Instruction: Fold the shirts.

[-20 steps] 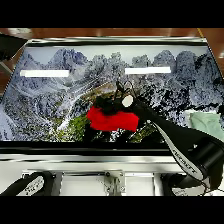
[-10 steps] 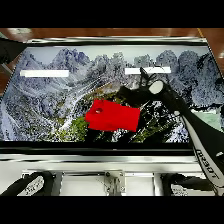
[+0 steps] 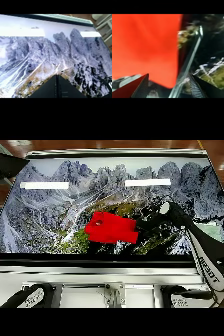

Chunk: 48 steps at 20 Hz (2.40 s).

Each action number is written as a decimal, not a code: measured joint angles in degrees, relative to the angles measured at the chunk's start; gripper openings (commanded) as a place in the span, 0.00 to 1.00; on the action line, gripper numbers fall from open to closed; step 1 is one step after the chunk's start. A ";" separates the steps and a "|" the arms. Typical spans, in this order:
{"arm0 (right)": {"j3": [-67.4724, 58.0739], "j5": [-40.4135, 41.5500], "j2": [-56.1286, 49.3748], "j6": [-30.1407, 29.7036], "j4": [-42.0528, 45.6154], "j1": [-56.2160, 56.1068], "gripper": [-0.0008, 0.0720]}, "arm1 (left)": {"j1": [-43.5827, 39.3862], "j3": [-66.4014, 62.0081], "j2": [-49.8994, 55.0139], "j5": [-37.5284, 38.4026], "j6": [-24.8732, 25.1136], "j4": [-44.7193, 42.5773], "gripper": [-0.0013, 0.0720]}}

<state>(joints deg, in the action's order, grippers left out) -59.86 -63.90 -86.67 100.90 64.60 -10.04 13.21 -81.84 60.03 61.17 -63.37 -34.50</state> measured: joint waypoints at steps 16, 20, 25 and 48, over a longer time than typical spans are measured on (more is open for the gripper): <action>-6.73 6.19 0.02 -24.15 -27.91 6.12 0.10 | -0.39 0.00 -0.02 -0.02 -0.90 -1.75 0.07; -12.28 0.31 8.22 -23.28 -28.04 17.99 0.10 | -0.39 0.02 0.00 -0.13 -0.92 -1.62 0.07; -14.62 -8.59 16.83 -19.08 -22.69 38.38 0.10 | -0.39 0.02 0.00 -0.13 -0.94 -1.53 0.07; -13.84 -27.39 22.84 -16.41 5.27 84.39 0.10 | -0.39 0.02 0.00 2.36 -2.93 -1.51 0.07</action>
<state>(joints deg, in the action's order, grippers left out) -73.69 -91.29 -63.83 84.49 69.87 74.35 12.82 -81.82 60.03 63.53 -66.30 -36.01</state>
